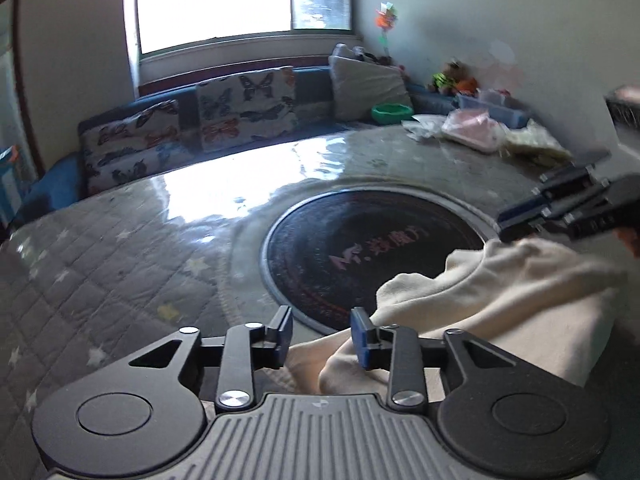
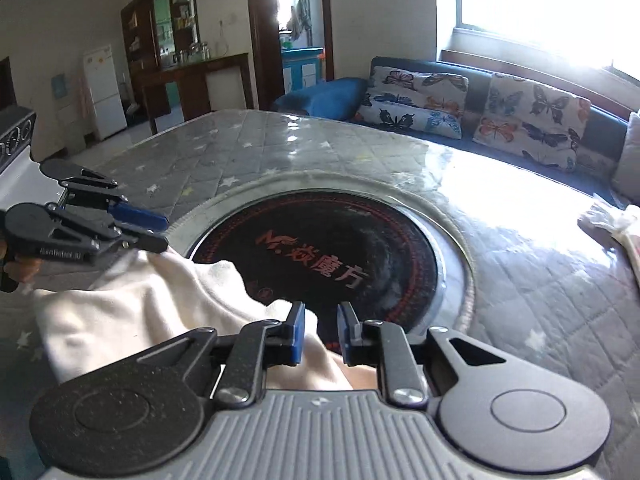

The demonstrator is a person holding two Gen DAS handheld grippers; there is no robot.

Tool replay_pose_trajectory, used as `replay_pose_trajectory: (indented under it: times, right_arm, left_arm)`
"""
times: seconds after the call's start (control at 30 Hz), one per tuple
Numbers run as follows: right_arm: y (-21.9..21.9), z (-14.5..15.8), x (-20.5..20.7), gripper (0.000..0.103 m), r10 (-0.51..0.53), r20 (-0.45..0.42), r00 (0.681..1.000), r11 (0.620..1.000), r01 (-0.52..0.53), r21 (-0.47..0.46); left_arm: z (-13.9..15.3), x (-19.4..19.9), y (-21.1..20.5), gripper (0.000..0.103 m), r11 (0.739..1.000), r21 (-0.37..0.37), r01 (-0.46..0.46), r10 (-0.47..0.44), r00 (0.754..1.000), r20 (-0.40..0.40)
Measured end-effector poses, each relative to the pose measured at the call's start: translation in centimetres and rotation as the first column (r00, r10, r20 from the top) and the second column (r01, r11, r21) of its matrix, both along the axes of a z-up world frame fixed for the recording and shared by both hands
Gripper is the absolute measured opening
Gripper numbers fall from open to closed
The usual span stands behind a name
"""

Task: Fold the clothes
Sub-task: 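Fold the sweatshirt over with the right gripper while the left gripper grasps the hem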

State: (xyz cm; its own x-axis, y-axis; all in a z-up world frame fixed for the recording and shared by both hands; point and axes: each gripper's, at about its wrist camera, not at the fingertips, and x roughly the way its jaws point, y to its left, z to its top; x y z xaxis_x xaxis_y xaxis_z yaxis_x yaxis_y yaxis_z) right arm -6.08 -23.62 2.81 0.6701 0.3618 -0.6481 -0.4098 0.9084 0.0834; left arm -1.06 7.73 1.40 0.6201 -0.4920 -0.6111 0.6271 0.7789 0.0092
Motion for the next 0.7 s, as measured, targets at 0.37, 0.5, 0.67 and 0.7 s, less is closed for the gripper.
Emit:
replay_pose_trajectory:
  times: [0.37, 0.5, 0.67, 0.7]
  right_arm:
    - [-3.2, -0.9, -2.8, 0.031, -0.084, -0.088, 0.993, 0.990, 0.093, 0.103]
    - [-3.4, -1.3, -3.0, 0.031, -0.100, -0.088, 0.991, 0.987, 0.109, 0.115]
    - [-3.4, -1.8, -2.6, 0.032, -0.115, -0.082, 0.990, 0.986, 0.124, 0.110]
    - [-3.4, -1.9, -2.5, 0.032, -0.115, -0.086, 0.990, 0.986, 0.124, 0.112]
  left_arm:
    - [-0.5, -2.7, 1.8, 0.036, 0.995, -0.082, -0.055, 0.044, 0.991, -0.123]
    - [-1.2, -1.9, 1.0, 0.034, 0.996, -0.080, -0.047, 0.035, 0.988, -0.148]
    - [-1.6, -1.2, 0.8, 0.015, 0.995, -0.089, -0.054, 0.039, 0.987, -0.158]
    - [-1.5, -1.3, 0.8, 0.009, 0.995, -0.085, -0.056, 0.042, 0.988, -0.151]
